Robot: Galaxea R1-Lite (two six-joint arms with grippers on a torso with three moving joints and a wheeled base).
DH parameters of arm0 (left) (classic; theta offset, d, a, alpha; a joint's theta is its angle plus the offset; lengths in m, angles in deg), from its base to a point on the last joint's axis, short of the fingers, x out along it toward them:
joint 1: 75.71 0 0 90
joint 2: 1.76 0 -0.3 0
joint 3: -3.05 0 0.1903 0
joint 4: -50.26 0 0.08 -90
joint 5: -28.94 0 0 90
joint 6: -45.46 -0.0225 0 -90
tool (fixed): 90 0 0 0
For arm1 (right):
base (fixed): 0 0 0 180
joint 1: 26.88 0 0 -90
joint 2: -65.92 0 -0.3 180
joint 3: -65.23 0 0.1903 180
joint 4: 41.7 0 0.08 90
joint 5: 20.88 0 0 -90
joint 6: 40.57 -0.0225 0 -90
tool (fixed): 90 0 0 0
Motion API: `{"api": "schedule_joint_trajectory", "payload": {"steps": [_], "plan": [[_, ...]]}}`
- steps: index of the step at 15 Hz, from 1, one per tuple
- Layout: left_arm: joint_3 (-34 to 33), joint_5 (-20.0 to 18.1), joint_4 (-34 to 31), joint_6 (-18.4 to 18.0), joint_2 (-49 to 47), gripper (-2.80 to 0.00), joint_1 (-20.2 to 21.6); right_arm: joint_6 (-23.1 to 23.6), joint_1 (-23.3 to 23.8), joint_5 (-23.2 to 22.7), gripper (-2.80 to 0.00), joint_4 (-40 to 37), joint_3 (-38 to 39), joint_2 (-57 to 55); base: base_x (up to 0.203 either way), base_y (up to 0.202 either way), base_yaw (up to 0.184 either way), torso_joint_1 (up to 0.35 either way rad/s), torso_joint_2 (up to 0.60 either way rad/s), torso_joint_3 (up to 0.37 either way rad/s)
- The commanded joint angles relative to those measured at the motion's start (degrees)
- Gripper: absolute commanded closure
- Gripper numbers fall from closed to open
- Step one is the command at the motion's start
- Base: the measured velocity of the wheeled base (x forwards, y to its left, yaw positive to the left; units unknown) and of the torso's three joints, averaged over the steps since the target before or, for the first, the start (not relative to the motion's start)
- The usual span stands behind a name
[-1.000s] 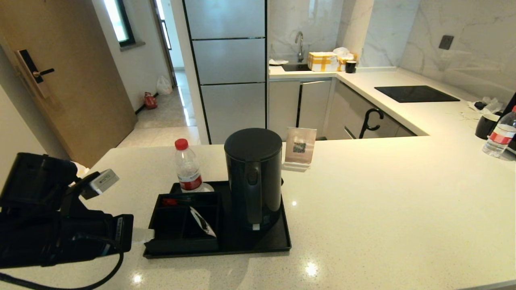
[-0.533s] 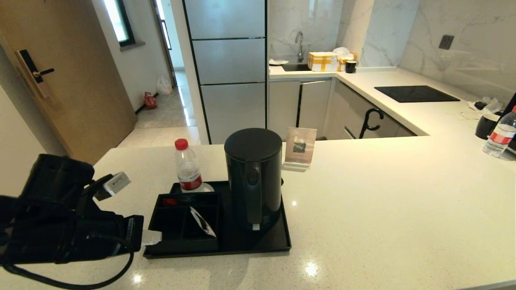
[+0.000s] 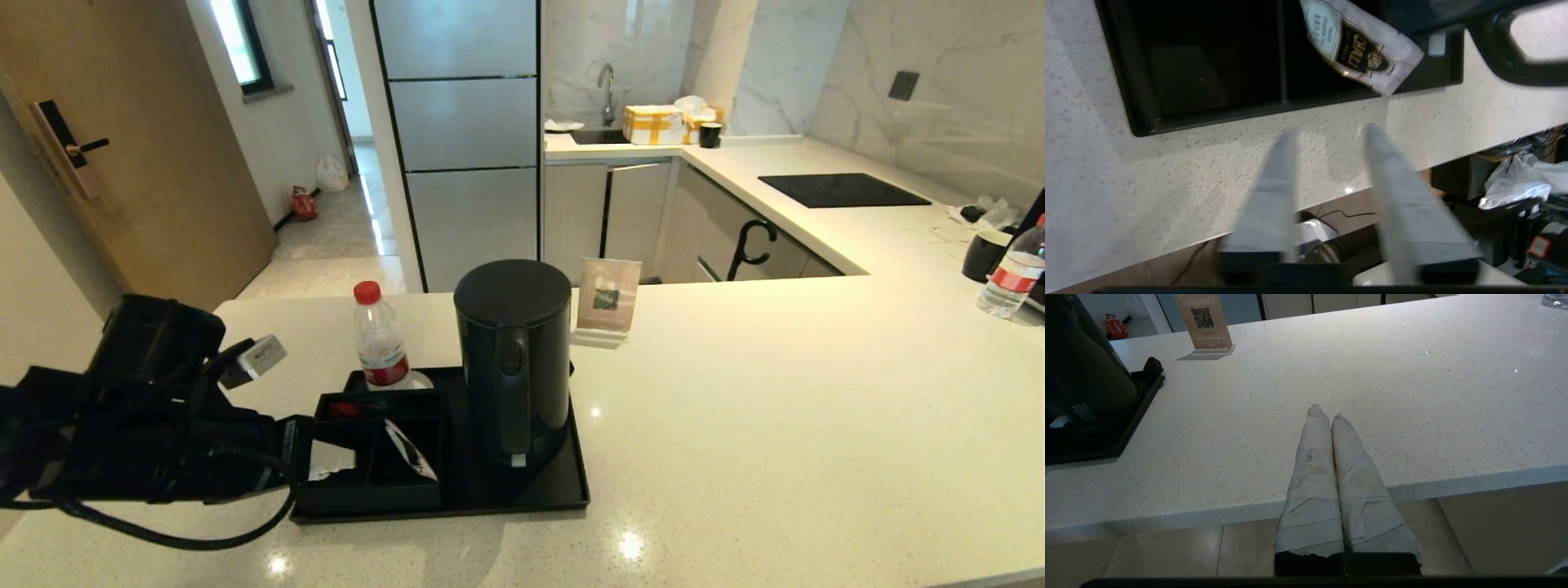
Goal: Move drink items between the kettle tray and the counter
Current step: Pick up the tea bag
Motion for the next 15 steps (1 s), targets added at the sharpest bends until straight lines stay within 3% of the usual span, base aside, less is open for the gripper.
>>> {"api": "schedule_joint_trajectory", "payload": {"steps": [1, 2, 5, 6, 9, 12, 15], "plan": [[3.27, 0.53, 0.01, 3.32, -3.39, -2.8, -1.69, -0.02, 0.0, 0.0, 0.0, 0.02, 0.0, -0.05, 0.0, 0.0, 0.0, 0.0, 0.0, 0.0], [3.5, 0.91, 0.01, 3.79, -3.57, -2.8, -1.92, -0.02, 0.0, 0.0, 0.0, 0.02, 0.08, -0.05, 0.0, 0.0, 0.0, 0.0, 0.0, 0.0], [8.78, 13.57, 0.05, 10.45, -8.29, -2.8, -9.04, -0.02, 0.0, 0.0, 0.0, 0.02, 0.0, -0.05, 0.0, 0.0, 0.0, 0.0, 0.0, 0.0], [10.74, 15.38, -0.04, 11.87, -9.73, -2.8, -10.74, -0.02, 0.0, 0.0, 0.0, 0.02, 0.0, -0.05, 0.0, 0.0, 0.0, 0.0, 0.0, 0.0], [12.89, 16.07, -0.08, 14.55, -11.66, -2.8, -11.92, -0.02, 0.0, 0.0, 0.0, 0.02, 0.0, -0.05, 0.0, 0.0, 0.0, 0.0, 0.0, 0.0], [13.22, 18.68, -0.08, 15.14, -11.74, -2.8, -13.84, -0.02, 0.0, 0.0, 0.0, 0.02, 0.0, -0.05, 0.0, 0.0, 0.0, 0.0, 0.0, 0.0], [13.57, 18.85, -0.08, 15.06, -12.35, -2.8, -13.84, -0.02, 0.0, 0.0, 0.0, 0.02, 0.0, -0.05, 0.0, 0.0, 0.0, 0.0, 0.0, 0.0]]}}
